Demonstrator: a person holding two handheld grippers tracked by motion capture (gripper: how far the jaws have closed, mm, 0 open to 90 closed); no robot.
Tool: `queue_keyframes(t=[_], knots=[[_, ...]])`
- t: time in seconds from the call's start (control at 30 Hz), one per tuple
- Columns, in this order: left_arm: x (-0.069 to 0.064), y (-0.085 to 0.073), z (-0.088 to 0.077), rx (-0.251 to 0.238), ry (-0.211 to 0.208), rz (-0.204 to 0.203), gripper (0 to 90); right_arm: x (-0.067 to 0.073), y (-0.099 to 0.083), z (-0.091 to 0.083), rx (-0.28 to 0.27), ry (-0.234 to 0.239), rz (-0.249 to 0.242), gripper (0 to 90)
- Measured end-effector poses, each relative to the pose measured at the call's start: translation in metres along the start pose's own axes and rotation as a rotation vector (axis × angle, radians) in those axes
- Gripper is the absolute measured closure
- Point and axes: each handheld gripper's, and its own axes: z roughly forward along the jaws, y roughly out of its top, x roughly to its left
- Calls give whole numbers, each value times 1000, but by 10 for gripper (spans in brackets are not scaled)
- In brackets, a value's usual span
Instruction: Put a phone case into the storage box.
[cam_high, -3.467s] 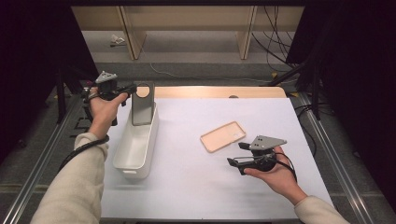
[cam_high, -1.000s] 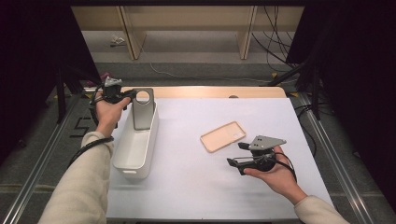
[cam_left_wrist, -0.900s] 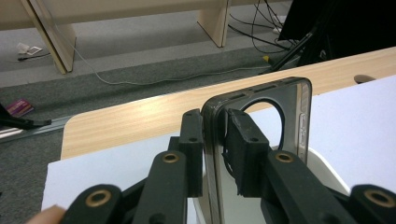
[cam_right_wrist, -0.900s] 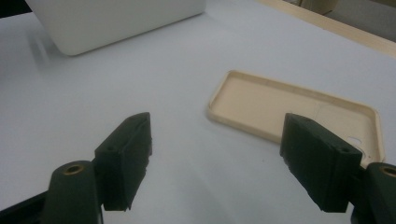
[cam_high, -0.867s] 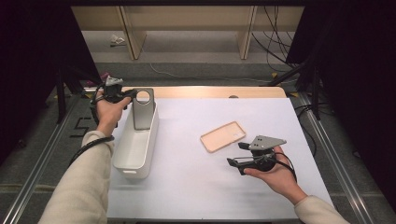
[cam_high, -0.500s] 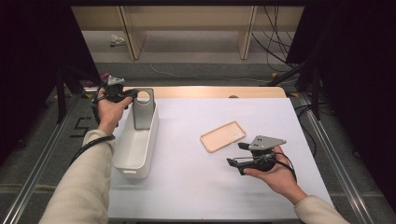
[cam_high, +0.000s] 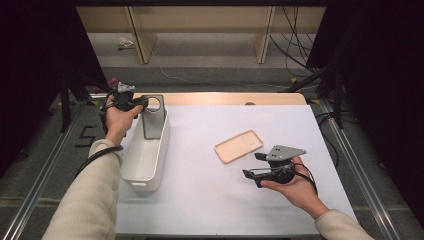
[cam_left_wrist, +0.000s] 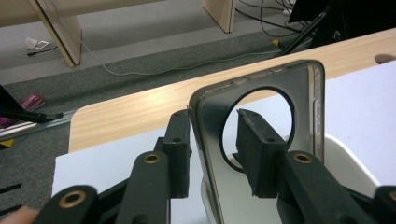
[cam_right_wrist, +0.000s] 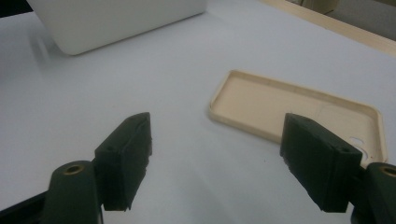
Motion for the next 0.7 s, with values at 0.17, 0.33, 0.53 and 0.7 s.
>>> queue_keyframes(t=[0.17, 0.33, 0.53, 0.7], knots=[[-1, 0, 1, 18, -1, -2, 587, 0, 0, 0, 0, 1, 1, 260], [-1, 1, -2, 15, 16, -6, 492, 0, 0, 0, 2, -1, 1, 259], [-2, 2, -10, 31, 42, -9, 327, 0, 0, 0, 1, -4, 1, 258], [-5, 1, -24, 27, 35, 6, 163, -1, 0, 0, 4, -6, 1, 254]])
